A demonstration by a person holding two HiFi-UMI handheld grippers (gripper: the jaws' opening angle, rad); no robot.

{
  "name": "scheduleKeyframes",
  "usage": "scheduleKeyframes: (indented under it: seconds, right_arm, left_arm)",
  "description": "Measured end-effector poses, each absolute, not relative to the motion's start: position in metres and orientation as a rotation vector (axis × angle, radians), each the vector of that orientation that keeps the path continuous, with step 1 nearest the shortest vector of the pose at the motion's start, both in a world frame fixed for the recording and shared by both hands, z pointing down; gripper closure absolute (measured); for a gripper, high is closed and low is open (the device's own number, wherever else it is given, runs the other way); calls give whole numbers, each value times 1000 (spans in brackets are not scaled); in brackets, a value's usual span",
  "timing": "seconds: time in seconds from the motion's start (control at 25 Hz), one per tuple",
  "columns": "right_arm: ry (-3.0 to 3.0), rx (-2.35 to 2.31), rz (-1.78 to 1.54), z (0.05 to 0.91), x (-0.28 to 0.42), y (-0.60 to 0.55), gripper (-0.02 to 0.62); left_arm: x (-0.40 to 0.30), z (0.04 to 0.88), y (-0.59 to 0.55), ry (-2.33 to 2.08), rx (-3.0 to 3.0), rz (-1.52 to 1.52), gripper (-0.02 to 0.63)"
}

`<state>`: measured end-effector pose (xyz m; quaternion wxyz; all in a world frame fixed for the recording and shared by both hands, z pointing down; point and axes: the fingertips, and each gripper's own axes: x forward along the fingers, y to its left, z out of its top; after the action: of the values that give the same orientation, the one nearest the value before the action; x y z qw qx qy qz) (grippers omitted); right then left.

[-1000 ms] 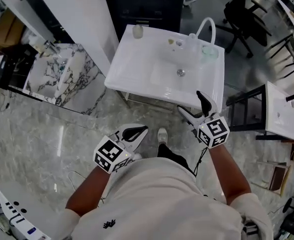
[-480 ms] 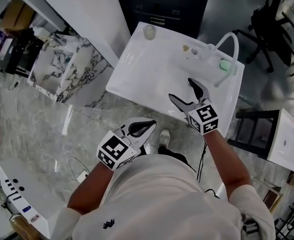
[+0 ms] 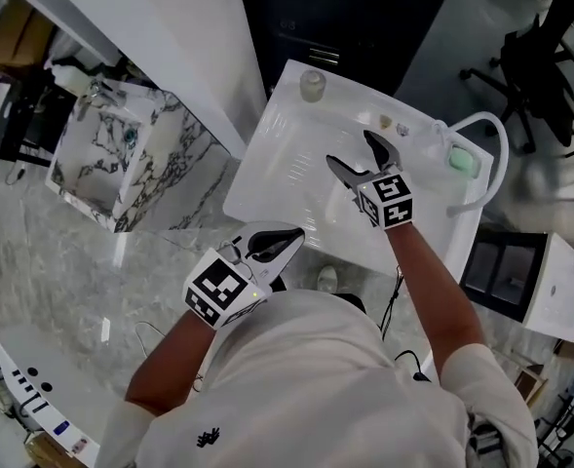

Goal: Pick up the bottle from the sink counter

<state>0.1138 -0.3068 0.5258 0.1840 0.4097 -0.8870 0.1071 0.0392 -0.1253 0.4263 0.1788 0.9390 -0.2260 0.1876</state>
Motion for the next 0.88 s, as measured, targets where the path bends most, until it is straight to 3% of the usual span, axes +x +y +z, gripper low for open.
scheduleKeyframes:
  seconds: [0.88]
  right_arm:
    - [-2253,1515,488,634,40,-514,147]
  left_arm:
    - [-86,459,-255,-404,2651,629,600]
